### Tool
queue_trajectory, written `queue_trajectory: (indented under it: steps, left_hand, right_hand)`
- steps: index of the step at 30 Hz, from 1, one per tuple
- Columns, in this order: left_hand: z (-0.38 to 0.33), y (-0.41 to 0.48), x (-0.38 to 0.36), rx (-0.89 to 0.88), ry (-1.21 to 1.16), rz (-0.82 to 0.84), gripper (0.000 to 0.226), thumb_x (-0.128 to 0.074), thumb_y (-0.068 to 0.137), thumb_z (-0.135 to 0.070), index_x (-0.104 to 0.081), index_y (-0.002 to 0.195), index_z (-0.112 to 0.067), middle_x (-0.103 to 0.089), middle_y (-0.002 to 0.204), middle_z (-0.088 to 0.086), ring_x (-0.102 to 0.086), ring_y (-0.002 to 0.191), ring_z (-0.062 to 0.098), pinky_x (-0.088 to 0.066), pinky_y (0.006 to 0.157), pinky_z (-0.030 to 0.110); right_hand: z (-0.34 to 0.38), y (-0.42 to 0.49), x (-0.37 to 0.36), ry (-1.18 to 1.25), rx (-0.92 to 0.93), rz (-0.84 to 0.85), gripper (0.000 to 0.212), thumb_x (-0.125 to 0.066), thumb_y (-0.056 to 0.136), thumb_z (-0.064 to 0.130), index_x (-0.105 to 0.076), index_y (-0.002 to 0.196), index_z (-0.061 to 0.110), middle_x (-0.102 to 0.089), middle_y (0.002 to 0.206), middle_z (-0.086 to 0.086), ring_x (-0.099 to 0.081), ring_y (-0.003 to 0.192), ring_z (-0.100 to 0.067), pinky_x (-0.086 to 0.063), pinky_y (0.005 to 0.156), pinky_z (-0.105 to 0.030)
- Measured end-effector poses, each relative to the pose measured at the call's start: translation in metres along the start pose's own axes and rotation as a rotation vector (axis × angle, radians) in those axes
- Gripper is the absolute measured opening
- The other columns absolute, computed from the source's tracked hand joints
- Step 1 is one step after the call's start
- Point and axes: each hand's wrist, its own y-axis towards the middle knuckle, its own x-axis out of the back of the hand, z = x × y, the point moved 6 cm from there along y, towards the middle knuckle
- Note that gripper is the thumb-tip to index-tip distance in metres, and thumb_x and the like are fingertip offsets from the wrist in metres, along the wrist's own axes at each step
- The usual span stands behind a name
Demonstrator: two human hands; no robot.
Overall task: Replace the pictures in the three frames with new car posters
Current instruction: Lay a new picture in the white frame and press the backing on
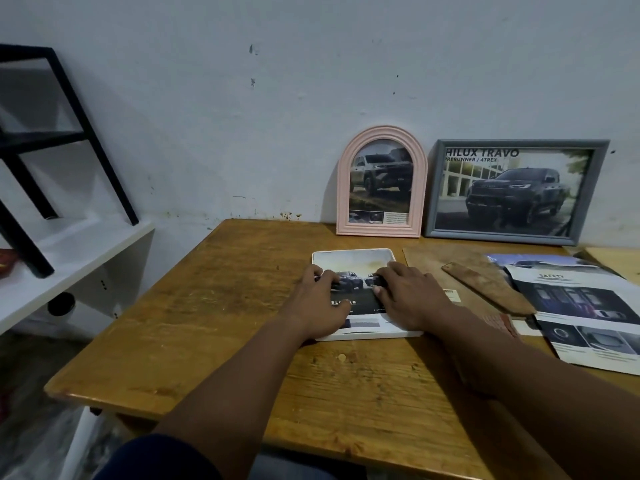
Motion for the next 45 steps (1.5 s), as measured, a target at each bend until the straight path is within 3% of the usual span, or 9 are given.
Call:
queue_trajectory:
  steps: [4,9,14,19,23,28,34,39,45]
  left_hand:
    - [-0.001,0.001,0.000,-0.005,0.015,-0.005,0.047,-0.060,0.091,-0.050,-0.046,0.130,-0.027,-0.030,0.146,-0.005,-0.049,0.126,0.022,-0.050,0.102,0.045]
    - [-0.002,0.002,0.007,-0.002,0.057,-0.006,0.047,-0.054,0.092,-0.060,-0.048,0.125,-0.028,-0.032,0.147,-0.003,-0.044,0.131,0.025,-0.048,0.104,0.049]
    - [-0.032,0.014,0.013,-0.030,0.124,-0.051,0.049,-0.059,0.095,-0.052,-0.049,0.135,-0.025,-0.037,0.149,0.001,-0.047,0.129,0.025,-0.050,0.102,0.047]
    - [-0.094,0.025,-0.022,-0.158,0.124,-0.020,0.061,-0.060,0.096,-0.049,-0.043,0.149,-0.025,-0.033,0.159,-0.001,-0.035,0.144,0.022,-0.039,0.115,0.045]
    - [-0.118,0.032,-0.052,-0.229,0.239,0.075,0.067,-0.048,0.100,-0.055,-0.033,0.157,-0.025,-0.021,0.168,0.003,-0.015,0.155,0.025,-0.020,0.124,0.047]
    - [-0.119,0.036,-0.065,-0.214,0.284,0.126,0.065,-0.036,0.103,-0.057,-0.027,0.159,-0.025,-0.011,0.170,0.002,-0.005,0.157,0.025,-0.012,0.126,0.047]
    - [-0.119,0.037,-0.067,-0.214,0.282,0.127,0.066,-0.037,0.103,-0.057,-0.024,0.160,-0.025,-0.013,0.170,0.001,-0.009,0.156,0.024,-0.014,0.124,0.046]
    - [-0.119,0.034,-0.059,-0.217,0.145,0.108,0.068,-0.034,0.102,-0.061,-0.025,0.159,-0.025,-0.019,0.169,-0.001,-0.008,0.156,0.023,-0.014,0.124,0.047]
    - [-0.116,0.033,-0.031,-0.165,-0.059,0.047,0.065,-0.031,0.104,-0.060,-0.027,0.159,-0.027,-0.021,0.168,-0.002,-0.005,0.156,0.020,-0.013,0.124,0.048]
  right_hand:
    - [0.000,-0.003,0.001,0.055,-0.024,0.009,0.047,-0.030,0.103,0.049,-0.041,0.142,0.024,-0.041,0.150,-0.006,-0.041,0.133,-0.028,-0.033,0.106,-0.047]
    - [-0.009,-0.007,0.017,0.213,-0.082,-0.022,0.051,-0.029,0.104,0.049,-0.029,0.152,0.031,-0.017,0.165,-0.003,-0.017,0.150,-0.029,-0.017,0.116,-0.056]
    - [-0.078,-0.016,0.051,0.211,-0.378,-0.159,0.061,-0.051,0.093,0.052,-0.042,0.144,0.020,-0.043,0.150,-0.012,-0.044,0.133,-0.034,-0.039,0.107,-0.052]
    - [-0.142,-0.041,0.046,0.180,-0.657,0.007,0.088,-0.058,0.075,0.073,-0.044,0.138,0.012,-0.053,0.137,-0.017,-0.046,0.128,-0.040,-0.042,0.103,-0.052]
    - [-0.148,-0.042,0.035,0.132,-0.677,0.076,0.086,-0.064,0.078,0.064,-0.035,0.143,0.015,-0.046,0.145,-0.017,-0.034,0.138,-0.040,-0.028,0.112,-0.057]
    - [-0.152,-0.037,0.039,0.165,-0.698,0.049,0.093,-0.072,0.073,0.064,-0.034,0.144,0.017,-0.042,0.149,-0.019,-0.025,0.143,-0.042,-0.014,0.113,-0.063]
    - [-0.149,-0.036,0.042,0.311,-0.664,-0.059,0.089,-0.082,0.067,0.058,-0.039,0.136,0.023,-0.040,0.146,-0.018,-0.035,0.137,-0.041,-0.020,0.112,-0.061]
    - [-0.135,-0.032,0.056,0.402,-0.554,-0.175,0.081,-0.082,0.074,0.047,-0.039,0.136,0.019,-0.029,0.146,-0.015,-0.050,0.123,-0.038,-0.048,0.099,-0.050]
    - [-0.141,-0.036,0.080,0.447,-0.578,-0.279,0.073,-0.080,0.076,0.049,-0.047,0.131,0.015,-0.033,0.140,-0.015,-0.052,0.118,-0.035,-0.050,0.095,-0.045]
